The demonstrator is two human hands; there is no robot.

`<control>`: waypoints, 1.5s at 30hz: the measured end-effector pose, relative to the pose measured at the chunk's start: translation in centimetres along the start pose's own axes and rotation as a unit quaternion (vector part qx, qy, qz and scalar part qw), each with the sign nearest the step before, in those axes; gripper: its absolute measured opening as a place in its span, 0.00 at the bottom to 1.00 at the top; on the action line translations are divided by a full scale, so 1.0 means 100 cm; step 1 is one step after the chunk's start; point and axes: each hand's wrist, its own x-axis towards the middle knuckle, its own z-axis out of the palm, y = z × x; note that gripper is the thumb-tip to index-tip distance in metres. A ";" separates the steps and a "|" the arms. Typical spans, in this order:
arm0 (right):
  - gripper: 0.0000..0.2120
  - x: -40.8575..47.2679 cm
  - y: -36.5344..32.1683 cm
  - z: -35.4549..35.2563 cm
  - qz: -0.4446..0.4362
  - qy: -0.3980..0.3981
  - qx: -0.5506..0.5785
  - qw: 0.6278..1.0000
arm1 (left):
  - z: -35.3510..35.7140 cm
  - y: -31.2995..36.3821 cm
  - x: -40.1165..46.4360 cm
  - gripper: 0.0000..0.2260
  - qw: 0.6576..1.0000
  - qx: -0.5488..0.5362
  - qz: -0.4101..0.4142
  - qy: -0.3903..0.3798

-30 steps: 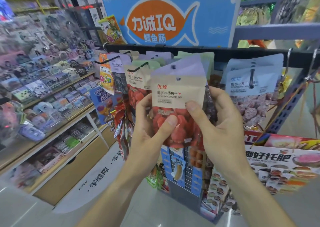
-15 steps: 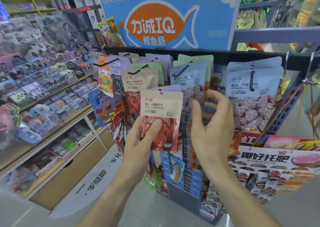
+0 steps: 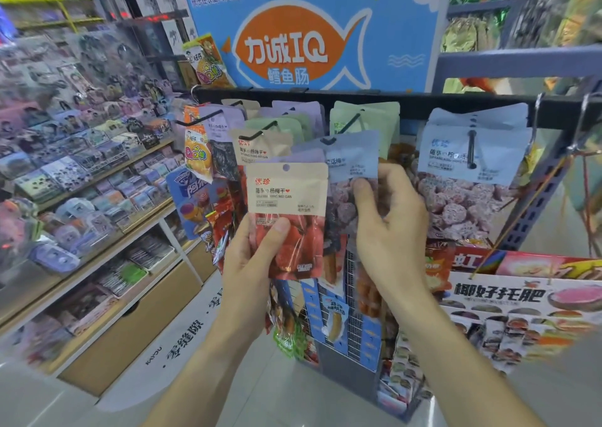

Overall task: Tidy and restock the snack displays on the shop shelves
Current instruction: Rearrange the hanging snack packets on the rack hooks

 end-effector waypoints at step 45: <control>0.16 0.012 -0.002 -0.098 0.044 0.223 -0.151 0.962 | 0.066 -0.013 -0.032 0.11 0.996 0.039 -0.007 -0.075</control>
